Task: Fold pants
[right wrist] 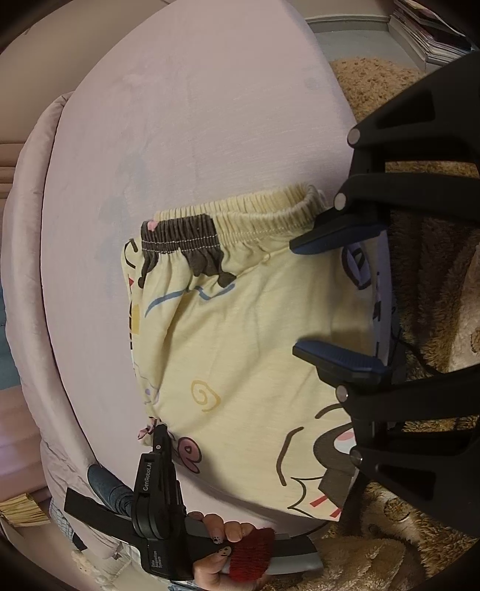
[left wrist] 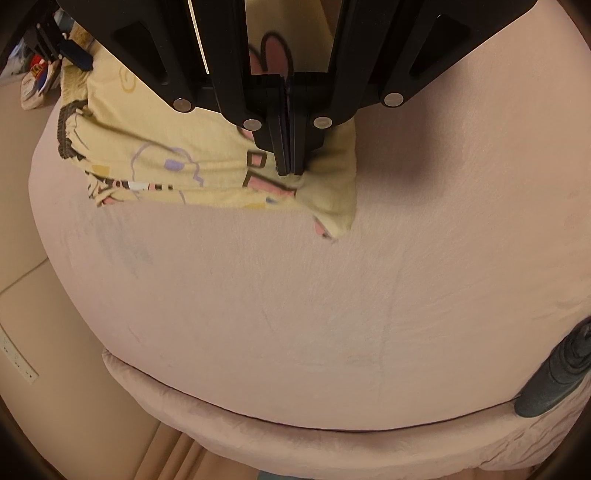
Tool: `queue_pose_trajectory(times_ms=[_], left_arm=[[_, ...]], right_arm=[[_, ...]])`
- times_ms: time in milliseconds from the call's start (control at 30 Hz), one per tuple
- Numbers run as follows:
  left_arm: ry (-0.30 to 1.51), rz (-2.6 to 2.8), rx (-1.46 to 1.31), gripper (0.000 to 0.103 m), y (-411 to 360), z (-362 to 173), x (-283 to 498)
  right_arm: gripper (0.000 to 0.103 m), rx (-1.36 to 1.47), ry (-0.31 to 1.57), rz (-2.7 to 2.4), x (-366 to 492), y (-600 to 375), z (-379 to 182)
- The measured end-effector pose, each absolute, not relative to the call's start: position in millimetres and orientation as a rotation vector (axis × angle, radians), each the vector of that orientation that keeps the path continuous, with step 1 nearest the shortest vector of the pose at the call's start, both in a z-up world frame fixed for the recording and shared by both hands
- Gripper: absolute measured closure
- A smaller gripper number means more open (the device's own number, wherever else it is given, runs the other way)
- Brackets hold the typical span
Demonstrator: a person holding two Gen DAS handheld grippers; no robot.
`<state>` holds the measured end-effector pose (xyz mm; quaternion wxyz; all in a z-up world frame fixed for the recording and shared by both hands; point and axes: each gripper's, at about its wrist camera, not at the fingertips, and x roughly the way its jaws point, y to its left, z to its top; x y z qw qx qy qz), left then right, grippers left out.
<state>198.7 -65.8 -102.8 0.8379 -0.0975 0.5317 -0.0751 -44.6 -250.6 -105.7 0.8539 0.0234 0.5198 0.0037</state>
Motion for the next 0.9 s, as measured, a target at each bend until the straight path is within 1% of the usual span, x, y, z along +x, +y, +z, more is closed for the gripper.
queue_pose_trajectory(times_ms=[133,233,367,400,433,467,500,533,567,600,667,700,733,900], left_arm=[[1.101,-0.108,-0.267,0.096,-49,-97,169],[1.131,-0.129,-0.347,0.096,-33,-98,139],[1.146,-0.161,-0.336,0.096,-27,-85,101],[1.127,-0.184,-0.353,0.096,-25,-77,91],[1.110,-0.205,-0.372,0.096,-23,-71,85],[1.093,-0.234,-0.395,0.096,-21,-65,79],[1.082,-0.271,-0.416,0.090,-20,-61,73],[1.078,-0.291,-0.424,0.077,-20,-59,70],[1.078,-0.304,-0.425,0.068,-21,-58,69],[1.081,-0.297,-0.420,0.056,-22,-58,68],[1.090,-0.289,-0.420,0.055,-25,-62,68],[1.108,-0.293,-0.425,0.055,-26,-66,69],[1.136,-0.293,-0.432,0.055,-29,-71,71],[1.186,-0.334,-0.442,0.055,-39,-88,55]], right_arm=[[0.055,0.060,1.098,0.010,-50,-254,-106],[0.055,0.075,1.116,0.022,-58,-256,-107],[0.054,0.042,1.137,0.038,-66,-256,-106],[0.053,0.021,1.146,0.044,-69,-254,-105],[0.047,-0.005,1.158,0.046,-72,-252,-103],[0.044,-0.024,1.161,0.043,-74,-252,-102],[0.041,-0.033,1.155,0.039,-75,-254,-100],[0.041,-0.027,1.149,0.037,-77,-257,-96],[0.041,-0.007,1.143,0.037,-77,-262,-91],[0.040,0.016,1.133,0.034,-77,-266,-87],[0.034,0.058,1.090,0.022,-76,-278,-76],[0.027,0.068,1.075,0.011,-76,-282,-73],[0.024,0.085,1.060,-0.006,-74,-289,-70],[0.024,0.146,1.075,-0.023,-58,-293,-74]])
